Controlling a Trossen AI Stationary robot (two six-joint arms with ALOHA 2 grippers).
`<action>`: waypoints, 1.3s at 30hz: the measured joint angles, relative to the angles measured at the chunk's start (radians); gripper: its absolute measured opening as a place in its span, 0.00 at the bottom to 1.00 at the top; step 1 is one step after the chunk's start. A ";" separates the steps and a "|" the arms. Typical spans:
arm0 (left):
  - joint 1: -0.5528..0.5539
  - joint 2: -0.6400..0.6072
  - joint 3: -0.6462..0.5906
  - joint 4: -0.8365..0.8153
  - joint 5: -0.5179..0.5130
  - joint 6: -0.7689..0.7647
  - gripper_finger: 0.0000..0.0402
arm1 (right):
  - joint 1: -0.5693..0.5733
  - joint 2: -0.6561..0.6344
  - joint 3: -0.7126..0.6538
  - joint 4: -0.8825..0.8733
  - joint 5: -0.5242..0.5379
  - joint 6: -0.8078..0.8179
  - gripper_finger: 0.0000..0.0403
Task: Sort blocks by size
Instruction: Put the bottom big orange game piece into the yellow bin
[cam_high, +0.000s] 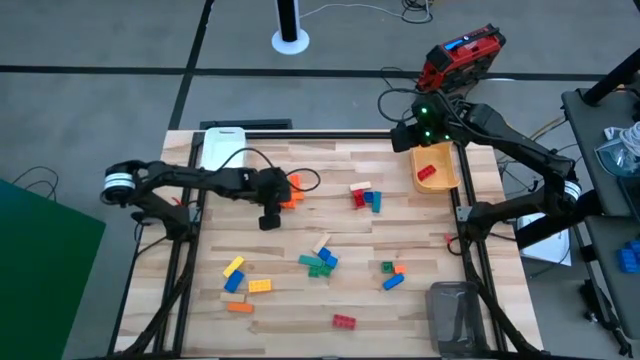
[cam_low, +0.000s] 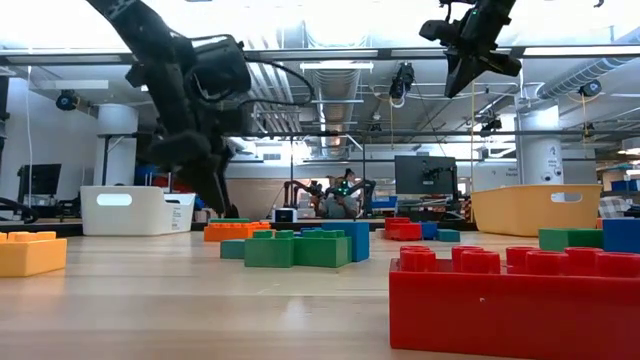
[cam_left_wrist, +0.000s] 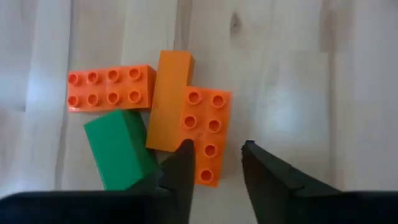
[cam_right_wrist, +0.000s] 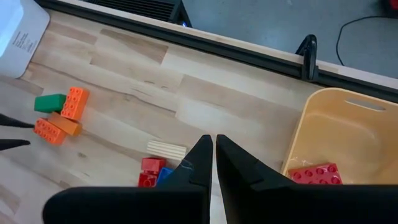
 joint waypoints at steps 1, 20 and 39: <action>0.000 0.009 0.000 -0.001 -0.002 -0.005 0.33 | 0.000 0.000 0.000 0.000 0.000 0.000 0.03; 0.018 0.083 -0.019 0.070 0.007 0.006 0.53 | 0.000 0.000 -0.001 0.000 -0.002 -0.001 0.03; 0.009 0.079 -0.074 0.104 0.037 -0.067 0.43 | 0.000 0.000 -0.001 0.001 -0.001 -0.003 0.03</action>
